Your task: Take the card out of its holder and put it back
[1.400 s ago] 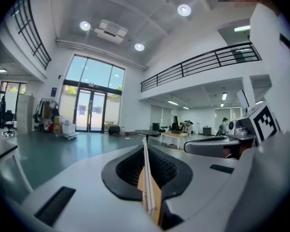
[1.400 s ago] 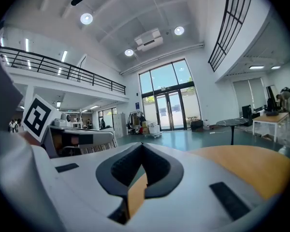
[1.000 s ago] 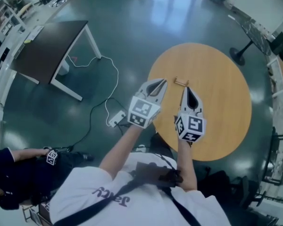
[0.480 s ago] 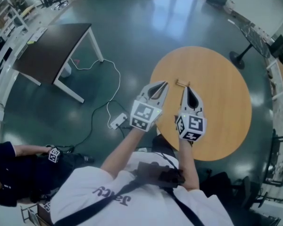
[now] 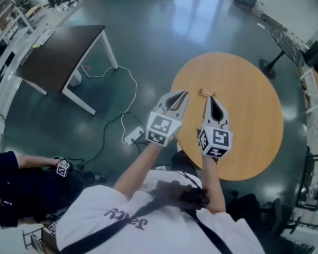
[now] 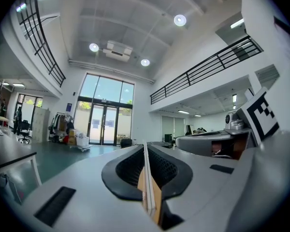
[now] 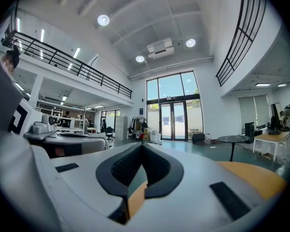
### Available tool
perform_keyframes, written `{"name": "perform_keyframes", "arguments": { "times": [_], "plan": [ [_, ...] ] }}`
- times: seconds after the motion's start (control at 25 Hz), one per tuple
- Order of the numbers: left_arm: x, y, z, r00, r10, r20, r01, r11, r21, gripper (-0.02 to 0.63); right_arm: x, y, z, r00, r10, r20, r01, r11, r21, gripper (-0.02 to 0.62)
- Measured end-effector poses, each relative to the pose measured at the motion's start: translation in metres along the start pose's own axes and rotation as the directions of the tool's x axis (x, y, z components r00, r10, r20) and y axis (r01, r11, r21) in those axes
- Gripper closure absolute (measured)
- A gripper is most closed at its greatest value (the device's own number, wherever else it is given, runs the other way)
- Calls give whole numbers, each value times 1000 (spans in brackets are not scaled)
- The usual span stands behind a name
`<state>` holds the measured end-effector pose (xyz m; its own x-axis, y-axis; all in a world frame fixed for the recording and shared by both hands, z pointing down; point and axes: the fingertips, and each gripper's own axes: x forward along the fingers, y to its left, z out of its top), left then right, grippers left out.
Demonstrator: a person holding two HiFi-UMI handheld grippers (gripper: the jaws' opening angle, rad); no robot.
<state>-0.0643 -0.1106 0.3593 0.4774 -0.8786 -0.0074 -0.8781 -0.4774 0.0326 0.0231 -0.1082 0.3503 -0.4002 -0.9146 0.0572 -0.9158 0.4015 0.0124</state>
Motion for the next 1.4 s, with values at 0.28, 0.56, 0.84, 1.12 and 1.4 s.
{"name": "perform_keyframes", "arguments": {
  "times": [0.28,0.56,0.84,1.12,1.4],
  "plan": [
    [5,-3,3,1000,16,7,-15,1000,-10,580,-2,-11,1,1000,-10,2,10,1000,7,580],
    [4,-7,-3,1000,25,3,-25,999,-23,580,-4,-11,-5,1000,6,-9,-6,1000,18,580],
    [2,0,-7,999,44,-5,-44,999,-25,580,-1,-5,-5,1000,18,-12,-18,1000,23,580],
    [5,4,-12,999,30,-14,-31,999,-25,580,4,-8,-10,1000,9,-20,-8,999,36,580],
    [14,3,-29,997,19,-80,-23,999,-38,580,1,-19,-17,999,2,-45,1,999,53,580]
  ]
}}
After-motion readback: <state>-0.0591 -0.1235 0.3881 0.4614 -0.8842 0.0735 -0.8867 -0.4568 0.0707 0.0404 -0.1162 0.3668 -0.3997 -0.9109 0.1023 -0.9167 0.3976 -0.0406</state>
